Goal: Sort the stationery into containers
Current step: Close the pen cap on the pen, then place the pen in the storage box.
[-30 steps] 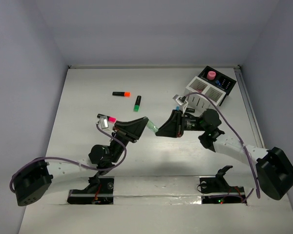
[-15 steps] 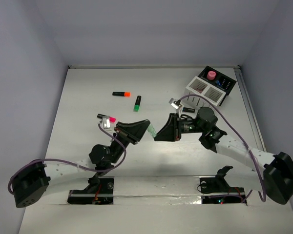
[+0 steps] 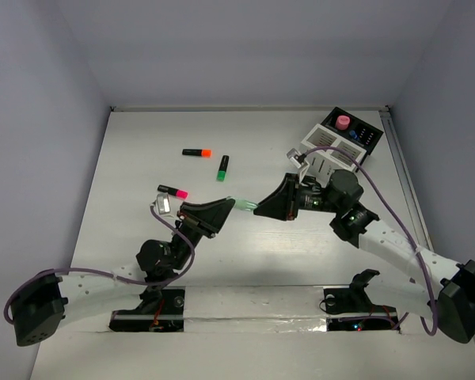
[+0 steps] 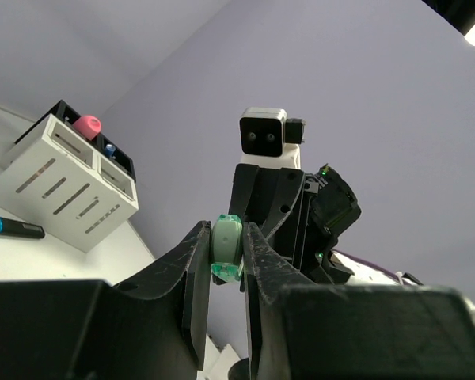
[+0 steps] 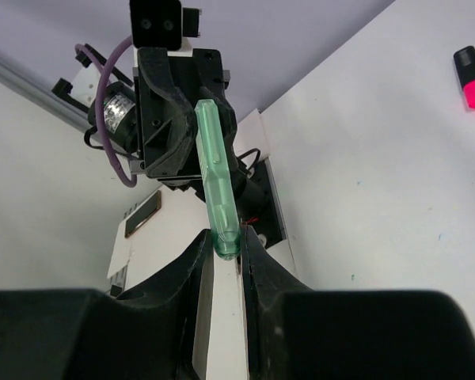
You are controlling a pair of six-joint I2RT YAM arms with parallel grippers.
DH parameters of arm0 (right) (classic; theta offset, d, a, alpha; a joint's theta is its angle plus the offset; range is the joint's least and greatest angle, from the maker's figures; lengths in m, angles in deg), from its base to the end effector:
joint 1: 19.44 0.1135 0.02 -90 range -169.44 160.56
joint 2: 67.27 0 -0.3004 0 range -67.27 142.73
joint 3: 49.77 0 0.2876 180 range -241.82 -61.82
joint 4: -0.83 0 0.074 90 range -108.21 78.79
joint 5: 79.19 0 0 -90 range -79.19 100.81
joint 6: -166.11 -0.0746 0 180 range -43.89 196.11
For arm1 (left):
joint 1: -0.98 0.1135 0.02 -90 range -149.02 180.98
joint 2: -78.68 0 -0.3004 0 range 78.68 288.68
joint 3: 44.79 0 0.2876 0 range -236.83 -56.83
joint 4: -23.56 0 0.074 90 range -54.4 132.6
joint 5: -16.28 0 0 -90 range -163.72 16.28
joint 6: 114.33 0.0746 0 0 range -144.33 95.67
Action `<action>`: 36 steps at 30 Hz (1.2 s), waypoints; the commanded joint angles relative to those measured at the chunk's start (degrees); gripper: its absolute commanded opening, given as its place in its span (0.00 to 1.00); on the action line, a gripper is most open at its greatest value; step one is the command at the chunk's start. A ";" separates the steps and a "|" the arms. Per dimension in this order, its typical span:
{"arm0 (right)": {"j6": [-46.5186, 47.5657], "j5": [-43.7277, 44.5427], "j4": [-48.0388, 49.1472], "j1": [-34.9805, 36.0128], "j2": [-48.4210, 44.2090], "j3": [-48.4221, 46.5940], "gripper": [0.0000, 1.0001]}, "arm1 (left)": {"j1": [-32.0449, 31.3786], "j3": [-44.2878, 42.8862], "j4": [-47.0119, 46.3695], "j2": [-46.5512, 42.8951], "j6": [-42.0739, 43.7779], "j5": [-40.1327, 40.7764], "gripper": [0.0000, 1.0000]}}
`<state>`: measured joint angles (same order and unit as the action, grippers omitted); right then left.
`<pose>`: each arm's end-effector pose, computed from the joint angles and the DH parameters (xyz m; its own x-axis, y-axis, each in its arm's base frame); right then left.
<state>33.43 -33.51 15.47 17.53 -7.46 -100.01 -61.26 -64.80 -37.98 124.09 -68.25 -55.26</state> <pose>0.1919 0.2097 0.3366 -0.6167 0.1428 -0.7741 -0.7729 0.0765 0.6299 0.1075 -0.1534 0.2894 -0.3018 -0.8393 -0.4522 0.7094 0.1192 -0.6947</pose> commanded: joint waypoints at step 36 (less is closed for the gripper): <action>12.88 59.52 -41.88 -1.11 -40.37 4.62 0.00 | 9.24 -61.08 19.70 53.64 22.56 -15.65 0.00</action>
<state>45.50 17.96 -22.06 16.63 -43.98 -96.99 -53.30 -117.30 -18.57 173.75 -48.66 -67.13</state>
